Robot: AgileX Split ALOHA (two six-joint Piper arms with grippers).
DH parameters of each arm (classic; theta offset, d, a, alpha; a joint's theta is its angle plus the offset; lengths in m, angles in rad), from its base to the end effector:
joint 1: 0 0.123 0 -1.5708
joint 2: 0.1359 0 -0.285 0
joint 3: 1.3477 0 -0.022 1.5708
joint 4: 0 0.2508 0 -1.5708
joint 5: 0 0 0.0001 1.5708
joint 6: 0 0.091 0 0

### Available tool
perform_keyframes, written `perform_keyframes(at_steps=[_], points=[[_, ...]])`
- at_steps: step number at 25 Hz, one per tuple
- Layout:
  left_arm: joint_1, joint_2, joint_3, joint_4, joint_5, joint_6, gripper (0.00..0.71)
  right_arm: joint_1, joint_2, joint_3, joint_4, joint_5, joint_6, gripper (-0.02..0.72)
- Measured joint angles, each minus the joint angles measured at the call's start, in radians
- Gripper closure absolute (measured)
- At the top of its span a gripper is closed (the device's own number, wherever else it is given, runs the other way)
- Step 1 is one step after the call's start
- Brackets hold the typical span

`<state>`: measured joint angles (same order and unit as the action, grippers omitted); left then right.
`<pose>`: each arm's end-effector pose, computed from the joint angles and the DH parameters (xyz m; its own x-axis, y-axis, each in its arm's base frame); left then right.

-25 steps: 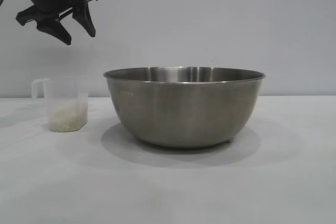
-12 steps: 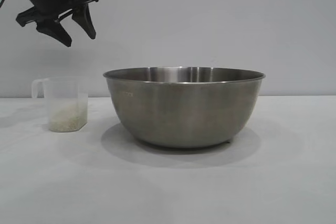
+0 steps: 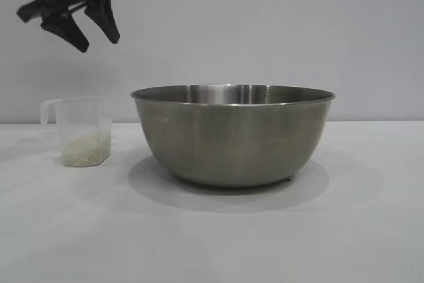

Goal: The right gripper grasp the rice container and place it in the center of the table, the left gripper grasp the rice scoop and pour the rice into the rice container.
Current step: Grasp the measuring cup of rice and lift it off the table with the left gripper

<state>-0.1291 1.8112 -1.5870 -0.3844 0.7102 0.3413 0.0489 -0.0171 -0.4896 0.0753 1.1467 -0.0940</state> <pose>0.4106 -0.0758 0.3116 -0.7048 0.1342 -0.6966 0.3231 0.9349 -0.1468 -0.0105 0.0057 0.2677 -0.5158 -0.0881 -0.8522 -0.1398 0.9900 -0.0177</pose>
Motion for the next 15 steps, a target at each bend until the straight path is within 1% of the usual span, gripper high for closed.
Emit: perform_keyframes(at_steps=[5, 10, 12, 15], points=[[0.0, -0.101, 0.0, 0.074, 0.129, -0.082, 0.332, 0.0, 0.0, 0.0, 0.0, 0.0, 0.0, 0.155], [0.0, -0.161, 0.002, 0.162, 0.302, -0.181, 0.332, 0.0, 0.0, 0.0, 0.0, 0.0, 0.001, 0.155], [0.0, -0.181, 0.033, 0.181, 0.333, -0.216, 0.332, 0.0, 0.0, 0.0, 0.0, 0.0, 0.001, 0.155], [0.0, -0.227, 0.129, 0.195, 0.341, -0.237, 0.332, 0.0, 0.0, 0.0, 0.0, 0.0, 0.001, 0.155]])
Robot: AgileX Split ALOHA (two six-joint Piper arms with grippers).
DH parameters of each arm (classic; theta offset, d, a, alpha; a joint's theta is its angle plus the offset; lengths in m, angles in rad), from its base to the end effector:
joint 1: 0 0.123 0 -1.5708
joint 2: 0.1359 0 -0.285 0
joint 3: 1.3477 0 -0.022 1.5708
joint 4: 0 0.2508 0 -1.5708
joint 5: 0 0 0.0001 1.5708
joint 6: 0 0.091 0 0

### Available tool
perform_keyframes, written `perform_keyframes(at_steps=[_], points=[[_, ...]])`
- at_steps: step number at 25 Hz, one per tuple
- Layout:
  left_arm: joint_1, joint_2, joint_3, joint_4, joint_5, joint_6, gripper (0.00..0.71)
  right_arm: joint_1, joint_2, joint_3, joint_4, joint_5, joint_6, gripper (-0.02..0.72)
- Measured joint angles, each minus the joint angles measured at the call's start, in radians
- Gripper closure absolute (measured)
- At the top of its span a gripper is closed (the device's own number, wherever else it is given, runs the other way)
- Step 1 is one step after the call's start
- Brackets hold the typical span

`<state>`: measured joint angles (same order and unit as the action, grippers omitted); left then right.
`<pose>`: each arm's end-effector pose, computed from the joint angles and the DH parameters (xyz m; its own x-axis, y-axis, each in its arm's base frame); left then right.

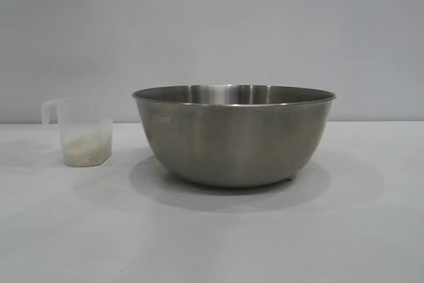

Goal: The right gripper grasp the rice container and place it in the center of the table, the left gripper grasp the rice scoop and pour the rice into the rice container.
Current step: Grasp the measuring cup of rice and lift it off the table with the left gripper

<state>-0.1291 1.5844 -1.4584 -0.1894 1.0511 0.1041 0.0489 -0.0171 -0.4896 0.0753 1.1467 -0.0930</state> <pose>0.3313 -0.0580 0.3378 -0.8737 0.1226 -0.4708 0.2111 0.9674 -0.1400 -0.0105 0.0057 0.2677 -0.5159 -0.0871 -0.8522 -0.1393 0.9901 -0.0169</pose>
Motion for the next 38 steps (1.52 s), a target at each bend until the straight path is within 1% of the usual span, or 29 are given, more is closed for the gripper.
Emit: perform_keyframes(at_steps=[3, 6, 12, 15, 17, 21, 22, 24, 29, 30, 31, 33, 38], points=[[0.0, -0.058, 0.132, 0.002, -0.028, -0.006, 0.332, 0.0, 0.0, 0.0, 0.0, 0.0, 0.0, 0.155], [0.0, -0.138, 0.275, 0.002, -0.122, -0.009, 0.332, 0.0, 0.0, 0.0, 0.0, 0.0, 0.0, 0.155], [0.0, -0.311, 0.556, -0.013, -0.422, 0.022, 0.332, 0.0, 0.0, 0.0, 0.0, 0.0, 0.0, 0.155], [0.0, -0.379, 0.692, -0.093, -0.587, 0.084, 0.332, 0.0, 0.0, 0.0, 0.0, 0.0, 0.0, 0.155], [0.0, -0.405, 0.779, -0.171, -0.687, 0.154, 0.332, 0.0, 0.0, 0.0, 0.0, 0.0, 0.0, 0.155], [0.0, -0.414, 0.906, -0.356, -0.868, 0.323, 0.332, 0.0, 0.0, 0.0, 0.0, 0.0, 0.0, 0.155], [-0.01, -0.414, 0.935, -0.394, -0.92, 0.353, 0.332, 0.0, 0.0, 0.0, 0.0, 0.0, 0.0, 0.155], [-0.051, -0.414, 0.986, -0.423, -1.021, 0.386, 0.332, 0.0, 0.0, 0.0, 0.0, 0.0, 0.0, 0.155], [-0.243, -0.417, 1.112, -0.421, -1.326, 0.402, 0.332, 0.0, 0.0, 0.0, 0.0, 0.0, 0.0, 0.155], [-0.275, -0.417, 1.141, -0.421, -1.394, 0.402, 0.332, 0.0, 0.0, 0.0, 0.0, 0.0, 0.0, 0.155], [-0.296, -0.417, 1.169, -0.421, -1.446, 0.397, 0.332, 0.0, 0.0, 0.0, 0.0, 0.0, 0.0, 0.155], [-0.327, -0.403, 1.213, -0.417, -1.564, 0.376, 0.332, 0.0, 0.0, 0.0, 0.0, 0.0, 0.0, 0.155], [-0.334, -0.302, 1.266, -0.411, -1.767, 0.297, 0.332, 0.0, 0.0, 0.0, 0.0, 0.0, 0.0, 0.155]])
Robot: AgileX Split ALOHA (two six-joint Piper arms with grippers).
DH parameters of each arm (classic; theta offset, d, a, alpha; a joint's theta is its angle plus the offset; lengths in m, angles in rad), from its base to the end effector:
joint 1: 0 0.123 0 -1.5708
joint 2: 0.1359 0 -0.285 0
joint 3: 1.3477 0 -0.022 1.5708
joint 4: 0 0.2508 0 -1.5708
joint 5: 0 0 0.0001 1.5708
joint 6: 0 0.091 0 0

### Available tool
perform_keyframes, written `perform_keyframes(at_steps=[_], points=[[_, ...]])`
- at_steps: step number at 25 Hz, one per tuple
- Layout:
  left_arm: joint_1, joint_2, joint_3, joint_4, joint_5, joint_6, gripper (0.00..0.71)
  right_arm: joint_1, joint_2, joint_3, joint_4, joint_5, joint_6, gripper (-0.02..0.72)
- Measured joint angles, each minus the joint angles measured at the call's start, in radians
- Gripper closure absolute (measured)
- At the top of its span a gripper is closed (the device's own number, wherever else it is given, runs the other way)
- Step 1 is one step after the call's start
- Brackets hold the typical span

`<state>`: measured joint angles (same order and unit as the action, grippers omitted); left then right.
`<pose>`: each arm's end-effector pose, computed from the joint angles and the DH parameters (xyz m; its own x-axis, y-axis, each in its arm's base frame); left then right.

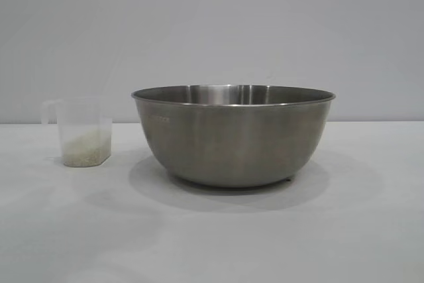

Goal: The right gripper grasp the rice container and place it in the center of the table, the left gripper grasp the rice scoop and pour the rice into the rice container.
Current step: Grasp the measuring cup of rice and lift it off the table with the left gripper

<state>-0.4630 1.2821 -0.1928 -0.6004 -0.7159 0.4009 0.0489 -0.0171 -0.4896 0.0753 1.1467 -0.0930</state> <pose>0.1839 -0.0541 0.1738 -0.3387 0.0903 -0.9366 0.0812 0.9945 0.0665 -0.0105 0.0057 0.2677 -0.5159 -0.0871 -0.8522 -0.1393 0.9901 -0.0169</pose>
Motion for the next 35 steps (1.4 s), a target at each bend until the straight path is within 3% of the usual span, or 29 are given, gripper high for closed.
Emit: perform_keyframes(at_steps=[10, 14, 15, 18, 23, 25, 35], points=[[0.0, 0.378, 0.001, 0.2, -0.395, -0.168, 0.332, 0.0, 0.0, 0.0, 0.0, 0.0, 0.0, 0.155], [0.0, 0.518, -0.025, 0.207, -0.417, -0.196, 0.332, 0.0, 0.0, 0.0, 0.0, 0.0, 0.0, 0.155], [0.0, 0.536, -0.03, 0.218, -0.417, -0.206, 0.409, 0.0, 0.0, 0.0, 0.0, 0.0, 0.0, 0.155], [0.0, 0.558, -0.039, 0.227, -0.417, -0.232, 0.52, 0.0, 0.0, 0.0, 0.0, 0.0, 0.0, 0.155], [0.0, 0.569, -0.074, 0.227, -0.421, -0.235, 0.511, 0.0, 0.0, 0.0, 0.0, 0.0, 0.0, 0.155], [0.0, 0.587, -0.091, 0.225, -0.421, -0.235, 0.456, 0.0, 0.0, 0.0, 0.0, 0.0, 0.0, 0.155], [0.0, 0.671, -0.184, 0.171, -0.421, -0.227, 0.462, 0.0, 0.0, 0.0, 0.0, 0.0, 0.0, 0.155]])
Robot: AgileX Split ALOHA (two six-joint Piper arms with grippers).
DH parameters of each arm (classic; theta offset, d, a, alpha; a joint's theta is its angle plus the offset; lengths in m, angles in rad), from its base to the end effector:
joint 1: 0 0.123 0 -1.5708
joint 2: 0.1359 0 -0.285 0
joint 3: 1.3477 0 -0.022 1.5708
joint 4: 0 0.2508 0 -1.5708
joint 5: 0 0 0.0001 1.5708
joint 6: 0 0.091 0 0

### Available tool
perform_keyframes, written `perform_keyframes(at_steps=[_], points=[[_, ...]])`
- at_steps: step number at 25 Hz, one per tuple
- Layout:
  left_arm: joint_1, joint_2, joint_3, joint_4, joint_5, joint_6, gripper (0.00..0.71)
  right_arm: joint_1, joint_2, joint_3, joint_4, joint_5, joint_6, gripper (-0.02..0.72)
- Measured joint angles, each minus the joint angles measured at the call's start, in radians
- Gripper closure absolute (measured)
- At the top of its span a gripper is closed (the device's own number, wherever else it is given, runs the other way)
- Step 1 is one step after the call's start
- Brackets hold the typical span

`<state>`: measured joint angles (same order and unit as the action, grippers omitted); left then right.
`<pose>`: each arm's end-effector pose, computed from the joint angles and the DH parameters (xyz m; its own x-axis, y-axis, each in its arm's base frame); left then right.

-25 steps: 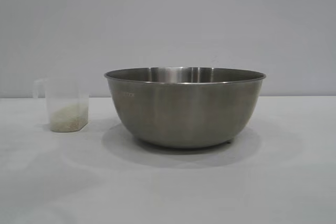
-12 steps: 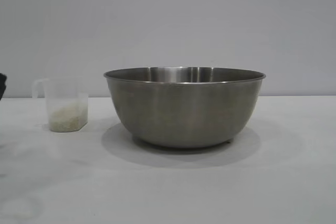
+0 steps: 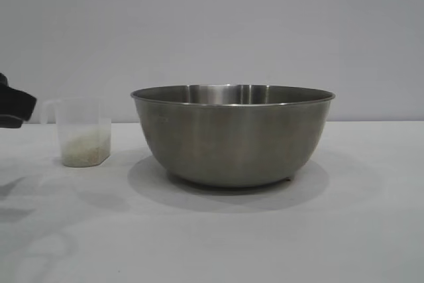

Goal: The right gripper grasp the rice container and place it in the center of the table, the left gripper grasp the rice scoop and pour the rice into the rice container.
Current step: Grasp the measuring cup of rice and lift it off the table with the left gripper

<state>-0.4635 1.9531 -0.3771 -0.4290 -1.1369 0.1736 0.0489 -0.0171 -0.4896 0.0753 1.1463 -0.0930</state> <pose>0.2493 -0.0862 0.0904 -0.3411 0.1535 -0.9274 0.0961 0.9871 0.1280 -0.0105 0.0057 0.2677 -0.5156 -0.0871 -0.8524 -0.1393 0.9901 -0.0169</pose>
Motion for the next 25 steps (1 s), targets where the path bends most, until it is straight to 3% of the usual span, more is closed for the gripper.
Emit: perform_keyframes(at_steps=[2, 5, 7, 8, 12, 14, 16, 25], points=[[0.011, 0.007, -0.012, 0.004, 0.0, 0.002, 0.462, 0.0, 0.0, 0.0, 0.0, 0.0, 0.0, 0.155], [0.067, 0.01, -0.015, 0.06, 0.0, -0.013, 0.462, 0.0, 0.0, 0.0, 0.0, 0.0, 0.0, 0.155], [0.12, 0.01, -0.015, 0.126, 0.0, -0.04, 0.462, 0.0, 0.0, 0.0, 0.0, 0.0, 0.0, 0.155], [0.143, 0.01, -0.015, 0.163, 0.0, -0.055, 0.517, 0.0, 0.0, 0.0, 0.0, 0.0, 0.0, 0.155], [0.217, 0.01, -0.015, 0.349, 0.0, -0.098, 0.515, 0.0, 0.0, 0.0, 0.0, 0.0, 0.0, 0.155], [0.228, 0.011, -0.015, 0.375, 0.0, -0.105, 0.515, 0.0, 0.0, 0.0, 0.0, 0.0, 0.0, 0.155], [0.23, 0.013, -0.015, 0.38, 0.0, -0.111, 0.465, 0.0, 0.0, 0.0, 0.0, 0.0, 0.0, 0.155], [0.238, 0.021, -0.015, 0.425, 0.0, -0.117, 0.469, 0.0, 0.0, 0.0, 0.0, 0.0, 0.0, 0.155]])
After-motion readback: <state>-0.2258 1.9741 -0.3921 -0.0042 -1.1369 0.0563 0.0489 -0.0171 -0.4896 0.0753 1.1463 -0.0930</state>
